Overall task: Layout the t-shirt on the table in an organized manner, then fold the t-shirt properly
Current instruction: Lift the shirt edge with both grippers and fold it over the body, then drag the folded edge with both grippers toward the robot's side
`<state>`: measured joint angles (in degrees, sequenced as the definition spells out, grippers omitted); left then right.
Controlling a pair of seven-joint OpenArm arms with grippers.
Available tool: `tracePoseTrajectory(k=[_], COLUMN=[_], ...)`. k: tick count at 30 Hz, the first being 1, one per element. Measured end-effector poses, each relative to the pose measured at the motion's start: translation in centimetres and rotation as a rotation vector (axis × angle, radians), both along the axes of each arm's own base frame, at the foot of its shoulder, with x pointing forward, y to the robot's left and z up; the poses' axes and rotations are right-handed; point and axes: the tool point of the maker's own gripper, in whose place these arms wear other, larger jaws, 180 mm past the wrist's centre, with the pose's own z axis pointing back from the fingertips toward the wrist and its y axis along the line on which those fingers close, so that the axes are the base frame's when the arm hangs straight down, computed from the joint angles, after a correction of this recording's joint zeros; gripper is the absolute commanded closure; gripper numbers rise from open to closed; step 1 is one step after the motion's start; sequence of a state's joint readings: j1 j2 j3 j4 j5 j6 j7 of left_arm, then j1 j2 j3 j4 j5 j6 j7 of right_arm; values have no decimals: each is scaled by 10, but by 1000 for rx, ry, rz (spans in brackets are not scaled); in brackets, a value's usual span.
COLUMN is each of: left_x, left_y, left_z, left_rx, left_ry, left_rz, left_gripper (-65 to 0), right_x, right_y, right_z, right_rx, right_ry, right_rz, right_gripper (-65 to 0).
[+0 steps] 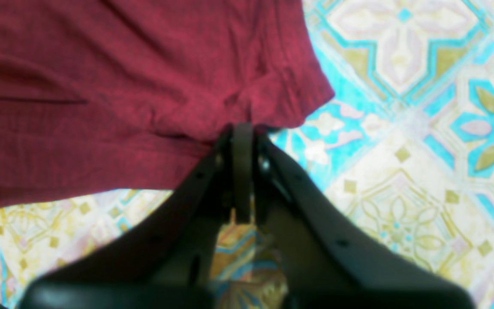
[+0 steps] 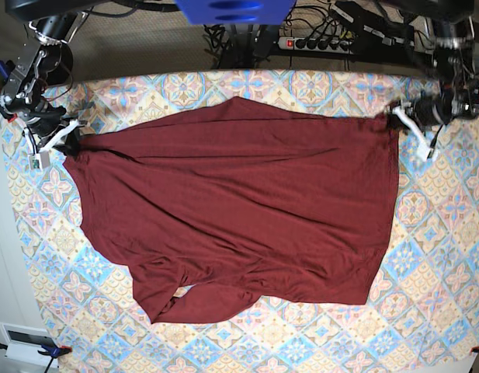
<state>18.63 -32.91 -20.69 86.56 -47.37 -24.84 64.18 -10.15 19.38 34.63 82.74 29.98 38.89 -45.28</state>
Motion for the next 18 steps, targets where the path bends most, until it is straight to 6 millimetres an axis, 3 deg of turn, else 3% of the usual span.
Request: tracePoseTrajectory(k=[3,8,13,18], left_x=[-19,-22,-39,-27], left_y=[3,18,39,60], left_z=[6,24,30,54], left_rx=[8,9,30,45], left_ry=[36,-6,20,-36], left_rz=[-25,4,50,69], left_gripper=[0,0,0,0], right_x=[-6,-32,-18,-17], right_y=[1,3,8,10], right_z=[-3,-13,15,19], right_rx=[3,-19,-70,-84], right_ry=[9,74,4,0], right_rz=[2,19,65,76], right_gripper=[0,0,0,0])
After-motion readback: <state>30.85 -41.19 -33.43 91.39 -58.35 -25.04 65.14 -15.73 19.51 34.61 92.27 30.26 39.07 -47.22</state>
